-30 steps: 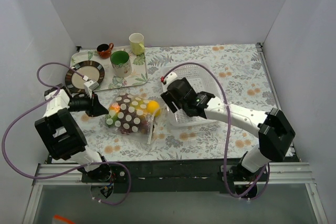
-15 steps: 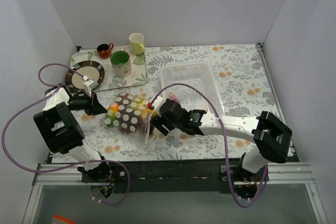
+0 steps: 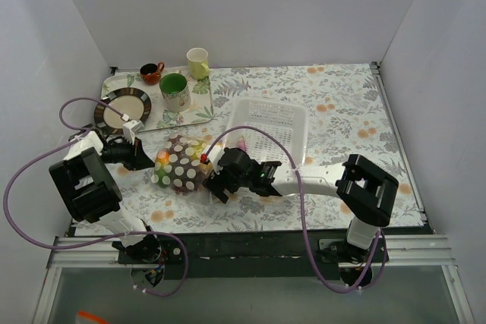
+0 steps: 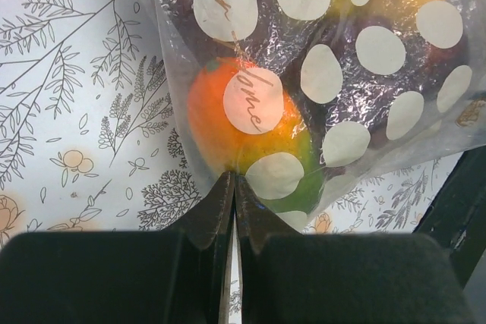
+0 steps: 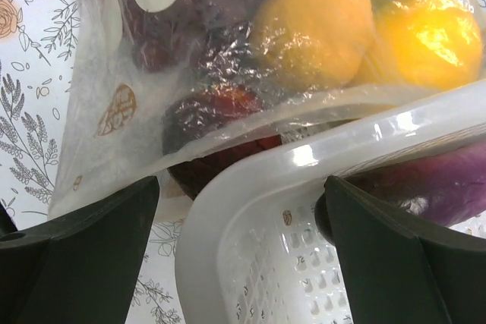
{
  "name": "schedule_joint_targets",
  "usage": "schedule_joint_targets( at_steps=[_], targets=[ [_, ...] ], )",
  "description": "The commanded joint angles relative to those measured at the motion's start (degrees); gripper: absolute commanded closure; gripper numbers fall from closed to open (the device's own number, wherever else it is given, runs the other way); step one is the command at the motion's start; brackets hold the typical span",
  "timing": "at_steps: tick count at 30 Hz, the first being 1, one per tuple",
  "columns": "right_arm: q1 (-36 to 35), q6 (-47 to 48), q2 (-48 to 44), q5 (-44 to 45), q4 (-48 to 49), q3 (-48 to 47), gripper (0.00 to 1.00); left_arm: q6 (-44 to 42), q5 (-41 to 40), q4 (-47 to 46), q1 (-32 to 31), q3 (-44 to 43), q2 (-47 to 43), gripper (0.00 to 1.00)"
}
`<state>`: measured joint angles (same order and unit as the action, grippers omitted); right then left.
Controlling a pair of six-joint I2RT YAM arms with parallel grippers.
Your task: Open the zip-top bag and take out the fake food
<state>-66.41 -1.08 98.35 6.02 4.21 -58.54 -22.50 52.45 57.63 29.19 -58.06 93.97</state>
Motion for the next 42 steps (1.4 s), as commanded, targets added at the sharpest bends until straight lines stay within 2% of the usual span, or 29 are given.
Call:
schedule_joint_targets(
  at_steps=[1, 4, 10, 17, 22, 28, 35, 37, 40, 42],
  targets=[
    [-1.70, 0.29, 1.06, 2.31, -2.42, -4.21, 0.02, 0.18, -1.73, -2.60, -0.45, 1.55, -1.86, 1.00],
    [-1.62, 0.64, -1.13, 7.76, -4.12, -0.97, 0.02, -0.08, -2.70, -2.08, -0.45, 0.85, -0.81, 1.00],
    [-1.44, -1.55, -12.81, 13.04, -7.02, 11.67, 0.02, -1.14, -3.05, -1.64, -0.36, -0.03, 0.51, 1.00],
    [0.58, -3.40, -23.62, 17.70, -14.75, 16.09, 0.02, -1.32, -3.84, -1.20, -0.36, -1.26, 1.12, 1.00],
    [1.90, -2.26, -26.97, 21.57, -21.77, 14.60, 0.02, -1.67, -4.37, -0.32, -0.27, -2.14, 0.77, 1.00],
    [5.76, -3.48, -27.07, 25.18, -30.48, 10.47, 0.09, -2.37, -4.46, 1.35, 0.08, -4.07, 0.42, 1.00],
    [10.51, -9.11, -33.65, 30.35, -38.57, 11.88, 0.04, -3.69, -4.98, 2.23, 0.78, -4.60, 0.33, 1.00],
    [10.25, -9.90, -34.62, 30.46, -39.37, 10.04, 0.04, -3.78, -4.90, 2.14, 0.78, -4.60, 0.51, 1.00],
    [5.52, -8.68, -34.45, 30.28, -35.95, 4.16, 0.05, -3.60, -4.63, 2.31, 0.78, -5.21, 0.77, 1.00],
    [0.61, -7.45, -30.86, 28.79, -32.87, -0.85, 0.05, -3.60, -4.63, 2.32, 0.78, -5.31, 0.69, 1.00]
  ],
)
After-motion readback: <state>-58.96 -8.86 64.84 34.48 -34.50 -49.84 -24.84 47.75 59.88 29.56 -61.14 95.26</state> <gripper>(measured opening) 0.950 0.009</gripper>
